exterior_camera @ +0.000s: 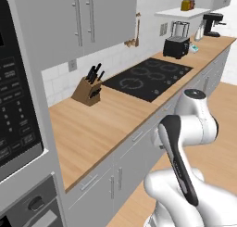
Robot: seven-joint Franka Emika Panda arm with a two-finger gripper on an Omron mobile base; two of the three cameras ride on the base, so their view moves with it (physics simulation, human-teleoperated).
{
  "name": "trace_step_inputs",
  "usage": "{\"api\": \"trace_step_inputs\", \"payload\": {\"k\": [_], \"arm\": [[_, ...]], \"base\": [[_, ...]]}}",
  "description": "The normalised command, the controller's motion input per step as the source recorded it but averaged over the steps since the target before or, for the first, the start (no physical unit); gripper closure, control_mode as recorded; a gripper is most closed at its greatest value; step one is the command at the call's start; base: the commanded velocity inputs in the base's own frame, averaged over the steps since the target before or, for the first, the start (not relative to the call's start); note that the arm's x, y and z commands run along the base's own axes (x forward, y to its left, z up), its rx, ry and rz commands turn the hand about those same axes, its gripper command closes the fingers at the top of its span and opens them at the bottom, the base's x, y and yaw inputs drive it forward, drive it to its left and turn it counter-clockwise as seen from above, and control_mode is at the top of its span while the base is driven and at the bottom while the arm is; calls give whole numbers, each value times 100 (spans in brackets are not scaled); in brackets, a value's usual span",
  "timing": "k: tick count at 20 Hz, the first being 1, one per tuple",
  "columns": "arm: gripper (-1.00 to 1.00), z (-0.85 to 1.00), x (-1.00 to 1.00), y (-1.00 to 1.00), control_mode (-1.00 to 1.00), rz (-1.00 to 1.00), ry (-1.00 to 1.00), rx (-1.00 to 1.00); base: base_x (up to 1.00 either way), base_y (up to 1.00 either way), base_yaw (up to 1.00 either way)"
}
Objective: Take a straw from the drawer in front and place it inside the glass cup on the dining counter.
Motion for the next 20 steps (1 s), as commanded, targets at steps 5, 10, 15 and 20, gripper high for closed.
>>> {"api": "trace_step_inputs", "payload": {"k": [5, 10, 15, 20], "arm": [[-100, -2, 50, -3, -100, -19, -28, 12], [-100, -23, 24, -66, -100, -2, -30, 17], [-100, -7, 28, -71, -100, 2, -3, 24], [-100, 0, 69, -31, -100, 0, 7, 17]], "base": [[0, 0, 0], [0, 0, 0], [0, 0, 0], [0, 0, 0]]}}
